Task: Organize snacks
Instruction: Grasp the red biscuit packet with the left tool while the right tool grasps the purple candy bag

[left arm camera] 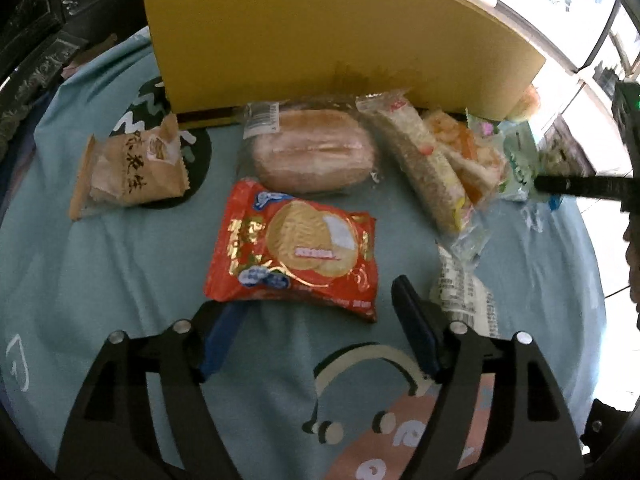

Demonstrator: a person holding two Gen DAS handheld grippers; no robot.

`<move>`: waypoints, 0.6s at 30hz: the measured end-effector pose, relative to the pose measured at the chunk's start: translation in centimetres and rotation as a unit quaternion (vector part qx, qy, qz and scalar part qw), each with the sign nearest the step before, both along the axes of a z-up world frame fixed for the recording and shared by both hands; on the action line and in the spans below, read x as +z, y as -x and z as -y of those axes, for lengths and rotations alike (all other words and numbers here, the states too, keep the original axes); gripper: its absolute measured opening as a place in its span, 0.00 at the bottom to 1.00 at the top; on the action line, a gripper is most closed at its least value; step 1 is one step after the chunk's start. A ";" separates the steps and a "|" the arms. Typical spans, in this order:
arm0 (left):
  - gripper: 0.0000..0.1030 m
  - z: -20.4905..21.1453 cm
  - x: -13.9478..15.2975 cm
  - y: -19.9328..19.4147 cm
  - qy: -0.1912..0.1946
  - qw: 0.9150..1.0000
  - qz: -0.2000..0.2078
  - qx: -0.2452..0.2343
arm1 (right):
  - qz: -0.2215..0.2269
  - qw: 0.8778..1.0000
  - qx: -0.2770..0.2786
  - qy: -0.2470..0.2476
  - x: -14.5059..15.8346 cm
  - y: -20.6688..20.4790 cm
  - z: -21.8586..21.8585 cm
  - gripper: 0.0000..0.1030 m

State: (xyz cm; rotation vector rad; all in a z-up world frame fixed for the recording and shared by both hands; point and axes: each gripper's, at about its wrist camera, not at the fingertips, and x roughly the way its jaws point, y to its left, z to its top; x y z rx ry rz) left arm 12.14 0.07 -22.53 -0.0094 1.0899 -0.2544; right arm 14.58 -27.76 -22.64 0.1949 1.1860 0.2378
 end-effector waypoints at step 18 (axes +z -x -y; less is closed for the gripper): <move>0.82 -2.8 1.5 -0.3 0.013 0.999 0.022 0.040 | 0.061 0.994 0.055 0.075 3.4 3.1 -3.3 0.64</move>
